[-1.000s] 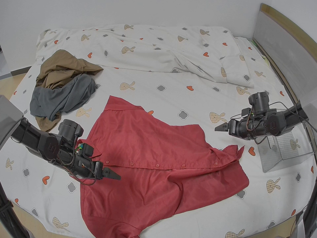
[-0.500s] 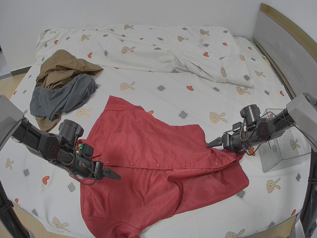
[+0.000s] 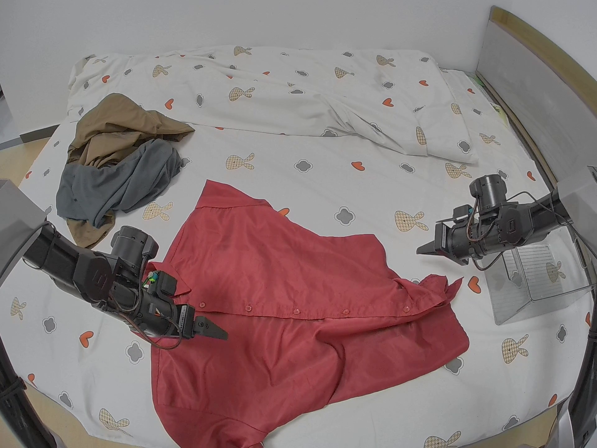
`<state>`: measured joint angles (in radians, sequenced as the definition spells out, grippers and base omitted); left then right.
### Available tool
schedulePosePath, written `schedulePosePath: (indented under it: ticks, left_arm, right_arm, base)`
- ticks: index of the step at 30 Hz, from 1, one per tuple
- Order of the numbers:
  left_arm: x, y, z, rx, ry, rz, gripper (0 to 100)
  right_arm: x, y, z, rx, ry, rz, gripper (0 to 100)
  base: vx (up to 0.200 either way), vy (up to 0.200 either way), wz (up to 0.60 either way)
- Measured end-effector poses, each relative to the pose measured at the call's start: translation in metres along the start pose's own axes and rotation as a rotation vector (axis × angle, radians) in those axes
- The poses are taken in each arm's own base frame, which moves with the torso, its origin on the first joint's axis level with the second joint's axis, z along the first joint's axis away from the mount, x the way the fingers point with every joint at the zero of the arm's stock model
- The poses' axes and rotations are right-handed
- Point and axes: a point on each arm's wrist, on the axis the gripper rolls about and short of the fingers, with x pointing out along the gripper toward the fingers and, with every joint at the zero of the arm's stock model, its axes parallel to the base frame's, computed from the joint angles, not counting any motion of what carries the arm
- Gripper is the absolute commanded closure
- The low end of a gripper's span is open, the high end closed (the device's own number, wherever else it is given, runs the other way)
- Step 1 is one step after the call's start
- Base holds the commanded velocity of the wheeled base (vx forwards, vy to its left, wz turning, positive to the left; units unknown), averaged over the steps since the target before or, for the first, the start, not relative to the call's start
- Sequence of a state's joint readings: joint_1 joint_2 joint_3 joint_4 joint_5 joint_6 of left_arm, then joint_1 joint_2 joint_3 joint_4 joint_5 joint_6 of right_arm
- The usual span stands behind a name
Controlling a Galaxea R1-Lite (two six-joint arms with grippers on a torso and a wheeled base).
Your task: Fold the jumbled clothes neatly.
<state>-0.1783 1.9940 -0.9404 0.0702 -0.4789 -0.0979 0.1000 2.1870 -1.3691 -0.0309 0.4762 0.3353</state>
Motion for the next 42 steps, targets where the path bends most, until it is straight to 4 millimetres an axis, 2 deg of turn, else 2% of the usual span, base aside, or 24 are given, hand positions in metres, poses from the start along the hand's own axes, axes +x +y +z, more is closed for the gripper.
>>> schedulePosePath:
  ticks: [7, 16, 17, 22, 28, 38, 39, 42]
  left_arm:
    - [0.0, 0.0, 0.0, 0.0, 0.0, 0.0, 0]
    - [0.0, 0.0, 0.0, 0.0, 0.0, 0.0, 0]
    - [0.0, 0.0, 0.0, 0.0, 0.0, 0.0, 0]
    - [0.0, 0.0, 0.0, 0.0, -0.001, 0.0, 0]
    - [0.0, 0.0, 0.0, -0.001, 0.0, 0.001, 0]
    - [-0.001, 0.0, 0.0, 0.001, -0.002, 0.0, 0]
    - [-0.001, 0.0, 0.0, 0.001, -0.002, 0.0, 0]
    - [-0.001, 0.0, 0.0, 0.001, -0.002, 0.0, 0]
  right_arm:
    - [-0.02, 0.015, 0.012, -0.006, -0.058, 0.018, 100]
    - [-0.018, 0.023, -0.006, -0.016, 0.062, -0.01, 100]
    - [-0.017, 0.024, -0.007, -0.03, 0.069, -0.009, 0]
    - [-0.013, 0.028, -0.017, -0.089, 0.102, -0.009, 0]
    - [-0.007, 0.027, -0.019, -0.128, 0.115, -0.009, 0]
    - [0.011, 0.024, -0.032, -0.129, 0.175, -0.01, 0]
    - [0.013, 0.024, -0.033, -0.128, 0.181, -0.011, 100]
    - [0.017, 0.024, -0.036, -0.128, 0.194, -0.01, 100]
  base:
    - [0.0, 0.0, 0.0]
    - [0.0, 0.0, 0.0]
    - [0.0, 0.0, 0.0]
    - [0.0, 0.0, 0.0]
    - [0.0, 0.0, 0.0]
    - [0.0, 0.0, 0.0]
    - [0.0, 0.0, 0.0]
    - [0.0, 0.0, 0.0]
